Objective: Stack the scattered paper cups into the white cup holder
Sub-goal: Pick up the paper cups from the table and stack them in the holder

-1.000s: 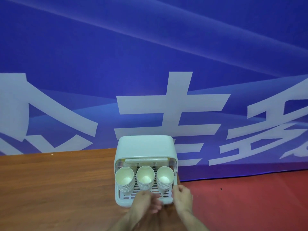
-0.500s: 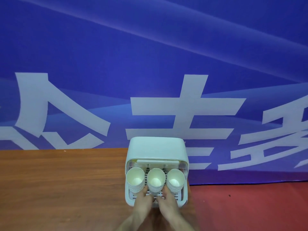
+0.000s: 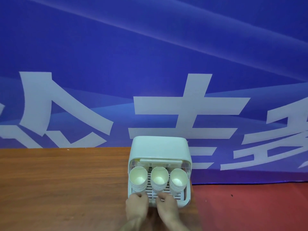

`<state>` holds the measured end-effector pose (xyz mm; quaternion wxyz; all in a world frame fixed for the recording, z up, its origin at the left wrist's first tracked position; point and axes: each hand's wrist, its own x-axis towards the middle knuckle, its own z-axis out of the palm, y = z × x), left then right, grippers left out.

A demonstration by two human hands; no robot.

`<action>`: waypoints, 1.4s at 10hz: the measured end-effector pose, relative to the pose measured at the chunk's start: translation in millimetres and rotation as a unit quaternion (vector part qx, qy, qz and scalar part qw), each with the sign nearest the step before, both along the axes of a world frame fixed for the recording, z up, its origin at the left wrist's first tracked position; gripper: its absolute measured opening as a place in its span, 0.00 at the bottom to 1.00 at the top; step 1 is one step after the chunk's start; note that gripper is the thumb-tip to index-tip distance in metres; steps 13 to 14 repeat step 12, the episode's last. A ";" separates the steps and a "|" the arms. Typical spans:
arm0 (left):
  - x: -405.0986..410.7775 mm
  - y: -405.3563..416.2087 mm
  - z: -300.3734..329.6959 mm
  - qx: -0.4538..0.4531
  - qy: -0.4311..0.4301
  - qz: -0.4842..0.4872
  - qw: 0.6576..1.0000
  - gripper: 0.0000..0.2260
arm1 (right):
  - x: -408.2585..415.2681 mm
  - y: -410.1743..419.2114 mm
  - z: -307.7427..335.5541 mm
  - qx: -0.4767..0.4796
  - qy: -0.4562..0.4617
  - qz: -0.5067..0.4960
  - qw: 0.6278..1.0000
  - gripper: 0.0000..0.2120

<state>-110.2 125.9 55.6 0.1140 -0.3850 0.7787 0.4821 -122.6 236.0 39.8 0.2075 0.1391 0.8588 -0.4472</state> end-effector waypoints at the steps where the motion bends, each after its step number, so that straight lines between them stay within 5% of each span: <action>1: -0.7 -17.8 -3.1 -0.044 0.019 0.050 0.998 0.07 | 1.5 -16.4 2.7 -0.003 -0.007 0.062 0.998 0.18; 5: -2.7 -34.8 -8.2 0.043 0.072 0.020 0.996 0.24 | -9.1 -45.1 -5.1 -0.034 -0.005 0.143 0.989 0.29; 10: 1.3 -46.2 -20.0 0.018 0.072 0.047 0.996 0.16 | 5.2 -42.3 0.1 -0.026 0.022 0.091 0.995 0.25; 11: 6.4 -56.6 -23.2 0.005 0.073 0.041 0.997 0.14 | 12.7 -42.2 -7.0 -0.008 0.025 0.072 0.997 0.15; 14: 13.3 -73.9 -24.4 -0.028 0.086 0.031 0.995 0.15 | 19.1 -44.0 -9.2 -0.012 0.049 0.069 0.996 0.16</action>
